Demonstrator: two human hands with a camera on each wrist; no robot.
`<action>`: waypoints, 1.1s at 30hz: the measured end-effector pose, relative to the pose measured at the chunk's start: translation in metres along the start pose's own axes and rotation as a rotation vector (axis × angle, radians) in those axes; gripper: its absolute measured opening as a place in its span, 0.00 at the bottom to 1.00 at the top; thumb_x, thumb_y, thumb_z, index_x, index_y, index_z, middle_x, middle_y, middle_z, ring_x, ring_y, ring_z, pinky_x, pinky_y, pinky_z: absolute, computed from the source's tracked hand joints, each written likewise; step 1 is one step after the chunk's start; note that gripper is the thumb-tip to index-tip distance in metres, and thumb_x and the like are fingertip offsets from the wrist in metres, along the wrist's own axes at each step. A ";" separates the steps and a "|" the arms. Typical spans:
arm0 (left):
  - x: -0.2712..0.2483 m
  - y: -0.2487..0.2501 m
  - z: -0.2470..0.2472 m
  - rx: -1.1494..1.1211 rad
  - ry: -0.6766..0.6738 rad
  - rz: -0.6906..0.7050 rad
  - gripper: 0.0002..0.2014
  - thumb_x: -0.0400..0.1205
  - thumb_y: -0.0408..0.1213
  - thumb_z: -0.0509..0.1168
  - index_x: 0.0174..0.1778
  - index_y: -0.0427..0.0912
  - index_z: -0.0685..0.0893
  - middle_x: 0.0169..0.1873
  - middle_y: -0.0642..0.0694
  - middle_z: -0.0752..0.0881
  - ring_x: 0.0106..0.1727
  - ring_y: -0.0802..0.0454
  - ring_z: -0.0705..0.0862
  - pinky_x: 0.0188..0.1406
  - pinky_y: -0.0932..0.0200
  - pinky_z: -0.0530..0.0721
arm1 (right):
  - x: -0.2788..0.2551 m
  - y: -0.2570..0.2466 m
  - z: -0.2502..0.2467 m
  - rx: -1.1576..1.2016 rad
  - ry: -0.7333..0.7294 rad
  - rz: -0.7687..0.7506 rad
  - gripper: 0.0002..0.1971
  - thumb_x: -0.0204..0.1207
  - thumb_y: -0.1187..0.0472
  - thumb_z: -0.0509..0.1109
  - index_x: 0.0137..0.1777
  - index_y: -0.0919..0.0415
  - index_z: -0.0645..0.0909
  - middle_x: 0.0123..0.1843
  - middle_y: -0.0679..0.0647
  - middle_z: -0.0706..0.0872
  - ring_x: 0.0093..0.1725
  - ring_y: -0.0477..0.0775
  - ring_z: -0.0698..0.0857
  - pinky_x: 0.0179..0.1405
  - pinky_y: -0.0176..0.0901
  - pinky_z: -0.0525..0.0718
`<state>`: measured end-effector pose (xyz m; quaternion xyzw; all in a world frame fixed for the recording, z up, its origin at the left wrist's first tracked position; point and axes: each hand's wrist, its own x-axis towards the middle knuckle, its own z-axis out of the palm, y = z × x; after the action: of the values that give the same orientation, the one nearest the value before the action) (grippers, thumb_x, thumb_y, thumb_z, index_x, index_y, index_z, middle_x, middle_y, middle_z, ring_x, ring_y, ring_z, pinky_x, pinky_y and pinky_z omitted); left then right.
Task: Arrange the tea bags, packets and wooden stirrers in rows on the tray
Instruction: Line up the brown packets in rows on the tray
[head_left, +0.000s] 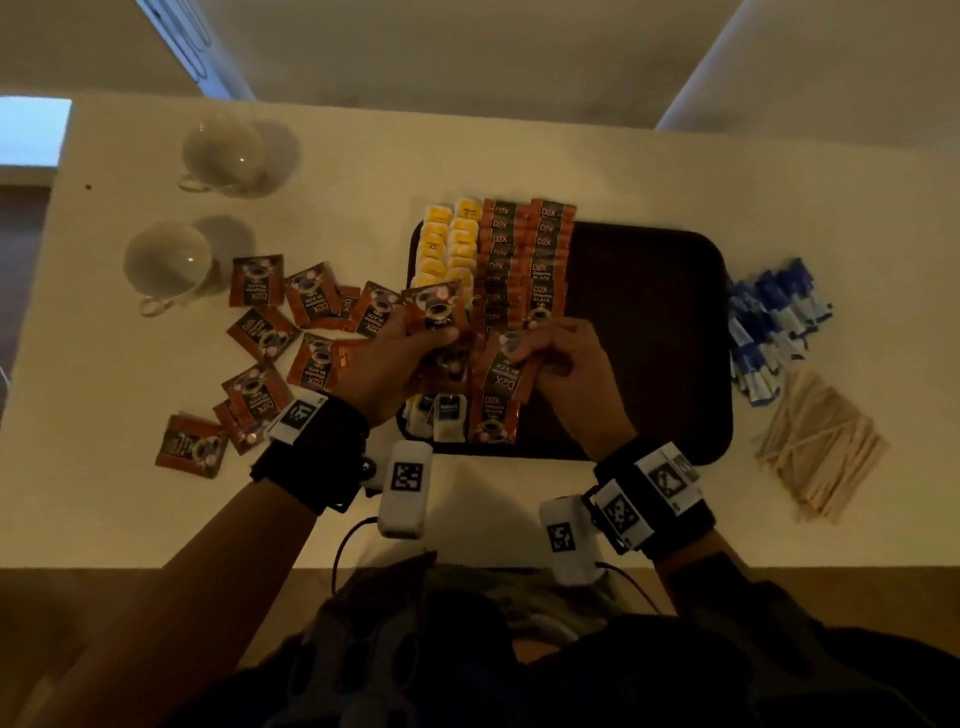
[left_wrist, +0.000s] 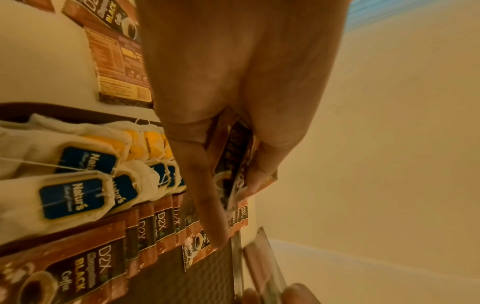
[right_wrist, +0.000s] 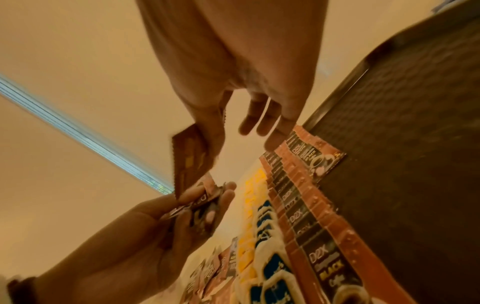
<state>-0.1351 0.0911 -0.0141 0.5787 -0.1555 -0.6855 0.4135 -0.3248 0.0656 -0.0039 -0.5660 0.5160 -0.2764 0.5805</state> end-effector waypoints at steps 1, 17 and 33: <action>0.000 0.000 0.002 0.041 -0.024 -0.016 0.20 0.82 0.33 0.64 0.70 0.47 0.73 0.58 0.42 0.86 0.53 0.44 0.88 0.35 0.51 0.88 | -0.001 -0.001 -0.003 0.019 0.019 -0.011 0.19 0.69 0.81 0.69 0.37 0.53 0.81 0.55 0.48 0.71 0.57 0.39 0.79 0.46 0.31 0.85; 0.001 0.011 0.049 0.548 -0.220 -0.006 0.11 0.74 0.34 0.72 0.50 0.50 0.83 0.42 0.51 0.89 0.40 0.55 0.89 0.26 0.59 0.86 | 0.007 0.004 -0.043 0.076 0.122 -0.065 0.20 0.74 0.69 0.72 0.63 0.54 0.73 0.60 0.54 0.82 0.58 0.48 0.83 0.56 0.41 0.85; 0.008 0.002 0.073 0.400 -0.005 0.154 0.04 0.80 0.35 0.67 0.48 0.46 0.85 0.48 0.45 0.87 0.47 0.51 0.87 0.40 0.57 0.89 | 0.001 0.019 -0.092 0.273 -0.059 0.365 0.12 0.75 0.70 0.69 0.54 0.54 0.78 0.57 0.53 0.84 0.57 0.52 0.86 0.50 0.47 0.89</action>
<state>-0.2020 0.0646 0.0029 0.6340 -0.3333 -0.6087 0.3411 -0.4136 0.0345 -0.0056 -0.3873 0.5502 -0.2174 0.7071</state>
